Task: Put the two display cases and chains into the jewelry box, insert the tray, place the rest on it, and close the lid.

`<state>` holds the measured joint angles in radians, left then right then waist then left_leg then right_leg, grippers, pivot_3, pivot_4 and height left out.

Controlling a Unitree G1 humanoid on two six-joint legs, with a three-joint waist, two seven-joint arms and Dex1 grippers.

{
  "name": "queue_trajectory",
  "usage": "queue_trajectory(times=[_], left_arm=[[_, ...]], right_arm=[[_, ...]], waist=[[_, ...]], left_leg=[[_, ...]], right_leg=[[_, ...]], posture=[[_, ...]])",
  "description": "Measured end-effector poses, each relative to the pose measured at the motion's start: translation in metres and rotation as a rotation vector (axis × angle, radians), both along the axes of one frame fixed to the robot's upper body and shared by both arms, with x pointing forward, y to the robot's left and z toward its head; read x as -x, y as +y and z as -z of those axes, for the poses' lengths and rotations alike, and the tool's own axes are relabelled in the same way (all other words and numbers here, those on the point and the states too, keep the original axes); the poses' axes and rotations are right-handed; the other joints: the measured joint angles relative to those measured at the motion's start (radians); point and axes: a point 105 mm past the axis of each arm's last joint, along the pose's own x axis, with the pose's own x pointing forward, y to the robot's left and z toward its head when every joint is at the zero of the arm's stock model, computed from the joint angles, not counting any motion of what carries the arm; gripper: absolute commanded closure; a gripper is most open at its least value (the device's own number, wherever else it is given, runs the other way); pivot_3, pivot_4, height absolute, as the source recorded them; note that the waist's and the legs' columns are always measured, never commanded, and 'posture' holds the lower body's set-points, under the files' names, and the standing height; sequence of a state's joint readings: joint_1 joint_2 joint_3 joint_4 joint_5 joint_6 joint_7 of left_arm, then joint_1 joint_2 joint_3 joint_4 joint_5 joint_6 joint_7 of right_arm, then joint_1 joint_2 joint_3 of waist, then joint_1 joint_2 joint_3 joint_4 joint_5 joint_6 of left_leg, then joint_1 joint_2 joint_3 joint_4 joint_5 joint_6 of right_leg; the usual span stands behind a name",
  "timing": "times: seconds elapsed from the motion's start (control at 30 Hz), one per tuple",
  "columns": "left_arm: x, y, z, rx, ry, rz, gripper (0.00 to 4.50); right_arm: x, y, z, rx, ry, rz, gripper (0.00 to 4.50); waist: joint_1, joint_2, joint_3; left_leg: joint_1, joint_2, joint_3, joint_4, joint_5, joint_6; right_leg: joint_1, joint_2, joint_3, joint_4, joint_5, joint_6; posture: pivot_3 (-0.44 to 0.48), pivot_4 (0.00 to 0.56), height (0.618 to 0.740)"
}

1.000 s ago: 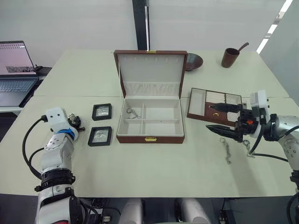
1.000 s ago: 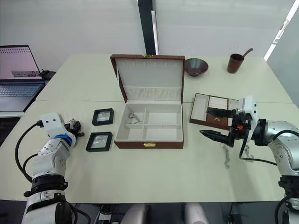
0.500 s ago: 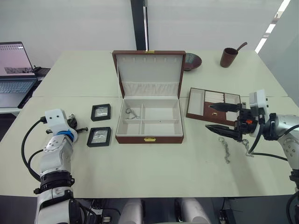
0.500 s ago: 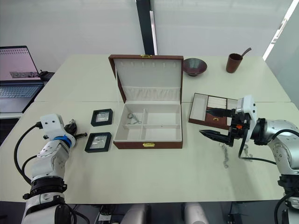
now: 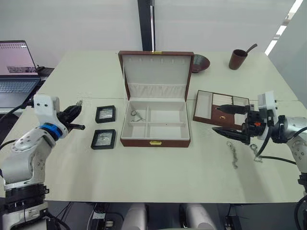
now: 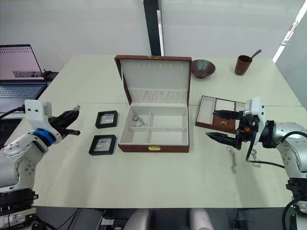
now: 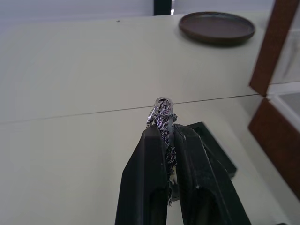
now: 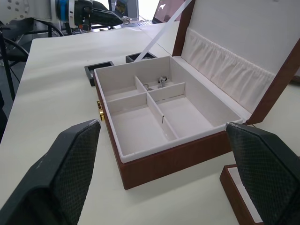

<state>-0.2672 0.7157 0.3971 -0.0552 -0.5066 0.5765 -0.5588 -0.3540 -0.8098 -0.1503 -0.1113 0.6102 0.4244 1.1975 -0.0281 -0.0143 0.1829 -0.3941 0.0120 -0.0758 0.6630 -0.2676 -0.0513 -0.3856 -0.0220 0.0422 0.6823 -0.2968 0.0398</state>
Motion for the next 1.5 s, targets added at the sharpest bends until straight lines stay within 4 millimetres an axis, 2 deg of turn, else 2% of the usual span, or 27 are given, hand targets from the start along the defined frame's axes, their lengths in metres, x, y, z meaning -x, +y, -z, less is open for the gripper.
queue_trajectory(times=[0.1,0.17,0.3,0.5,0.67,0.97,1.43,1.47,1.5], left_arm=[[0.005,-0.024,-0.010,-0.048,0.008,0.158,4.49],[0.006,-0.047,-0.016,-0.078,0.014,0.295,4.49],[0.005,-0.075,-0.025,-0.093,0.005,0.445,4.49],[0.009,-0.109,-0.009,-0.141,0.092,0.663,4.49],[0.010,-0.118,0.002,-0.188,0.157,0.759,4.49],[0.011,-0.121,0.026,-0.284,0.254,0.838,4.49],[0.008,-0.112,0.041,-0.330,0.284,0.789,4.49],[0.008,-0.112,0.042,-0.327,0.285,0.787,3.81],[0.008,-0.112,0.042,-0.324,0.284,0.786,3.59]], right_arm=[[0.000,0.000,0.000,0.001,-0.003,0.001,0.00],[-0.001,0.000,0.000,0.004,-0.006,0.004,0.00],[-0.001,-0.001,0.002,0.003,-0.006,0.013,0.00],[0.006,-0.003,0.005,0.002,-0.009,0.040,0.00],[0.013,-0.002,0.003,0.006,-0.027,0.056,0.00],[0.020,0.000,-0.001,-0.005,-0.043,0.076,0.00],[0.018,-0.002,-0.003,-0.002,-0.049,0.090,0.00],[0.018,-0.002,-0.003,-0.003,-0.048,0.090,0.00],[0.017,-0.003,-0.003,-0.003,-0.046,0.089,0.00]], waist=[[0.000,0.000,0.000],[0.000,0.000,0.000],[-0.001,0.000,0.000],[0.000,0.000,0.000],[-0.002,0.000,0.000],[-0.002,0.000,0.000],[-0.002,0.000,0.000],[-0.001,0.000,0.000],[-0.001,0.000,0.000]], left_leg=[[0.000,0.000,0.001,0.000,0.000,0.000],[0.000,0.000,0.001,0.000,0.000,0.000],[0.000,-0.001,0.002,0.000,0.000,0.000],[0.000,-0.001,0.003,0.000,0.000,0.000],[0.000,0.000,0.003,0.000,0.000,0.000],[-0.001,0.000,0.003,0.000,0.000,0.000],[-0.001,0.000,0.003,0.000,0.000,0.000],[-0.001,0.000,0.003,0.000,0.000,0.000],[-0.001,0.000,0.003,0.000,0.000,0.000]], right_leg=[[0.000,0.001,0.000,0.000,0.000,0.000],[0.000,0.001,0.000,0.000,0.000,0.000],[0.000,0.001,0.000,0.000,0.000,0.000],[0.000,0.002,0.000,0.000,0.000,0.000],[0.000,0.003,0.000,0.000,0.000,0.000],[-0.001,0.003,0.000,0.000,0.000,0.000],[-0.001,0.003,0.000,0.000,0.000,0.000],[-0.001,0.003,0.000,0.000,0.000,0.000],[-0.001,0.003,0.000,0.000,0.000,0.000]], posture=[[0.000,0.150,0.740],[0.000,0.150,0.740],[0.000,0.150,0.740],[0.000,0.150,0.740],[0.000,0.150,0.740],[0.000,0.150,0.740],[0.000,0.150,0.740],[0.000,0.150,0.740],[0.000,0.150,0.740]])
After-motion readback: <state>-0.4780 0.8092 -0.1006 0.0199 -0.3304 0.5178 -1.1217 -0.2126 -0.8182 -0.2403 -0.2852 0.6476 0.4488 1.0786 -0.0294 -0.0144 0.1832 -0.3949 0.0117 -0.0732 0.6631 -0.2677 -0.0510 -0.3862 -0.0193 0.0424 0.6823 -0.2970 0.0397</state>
